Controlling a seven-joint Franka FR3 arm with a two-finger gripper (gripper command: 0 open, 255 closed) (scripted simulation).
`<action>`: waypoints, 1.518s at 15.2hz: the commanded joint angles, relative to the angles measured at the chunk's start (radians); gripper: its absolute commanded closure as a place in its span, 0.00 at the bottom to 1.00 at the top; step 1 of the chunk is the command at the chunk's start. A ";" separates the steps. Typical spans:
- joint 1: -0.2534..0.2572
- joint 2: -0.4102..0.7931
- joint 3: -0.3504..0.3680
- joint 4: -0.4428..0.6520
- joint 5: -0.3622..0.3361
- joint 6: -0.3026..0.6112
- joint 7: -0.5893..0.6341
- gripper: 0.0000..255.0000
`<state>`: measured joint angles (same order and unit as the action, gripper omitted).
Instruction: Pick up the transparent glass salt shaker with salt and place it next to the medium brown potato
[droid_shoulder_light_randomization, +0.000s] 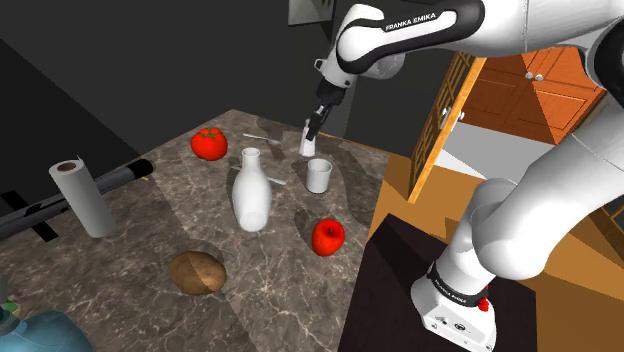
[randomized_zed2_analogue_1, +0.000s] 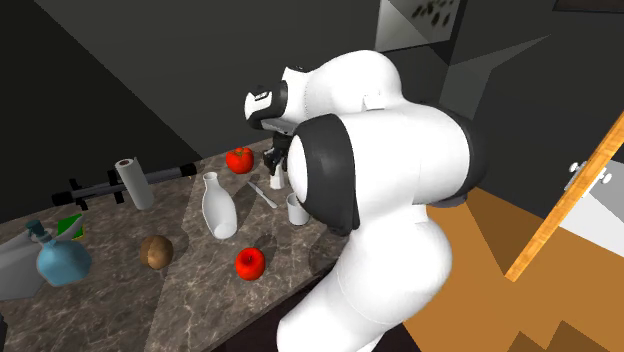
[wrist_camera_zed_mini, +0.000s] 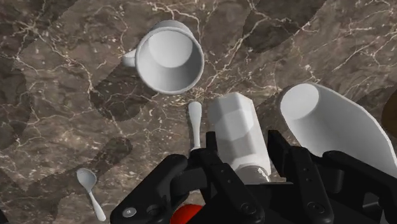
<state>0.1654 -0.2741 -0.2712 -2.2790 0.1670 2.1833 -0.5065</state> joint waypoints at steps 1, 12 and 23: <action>0.018 -0.011 0.038 -0.011 -0.002 0.010 0.058 1.00; 0.115 -0.022 0.238 -0.042 -0.004 0.072 0.348 1.00; 0.207 0.091 0.425 0.068 -0.041 0.108 0.646 1.00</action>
<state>0.3651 -0.1941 0.1389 -2.2198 0.1308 2.2869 0.1127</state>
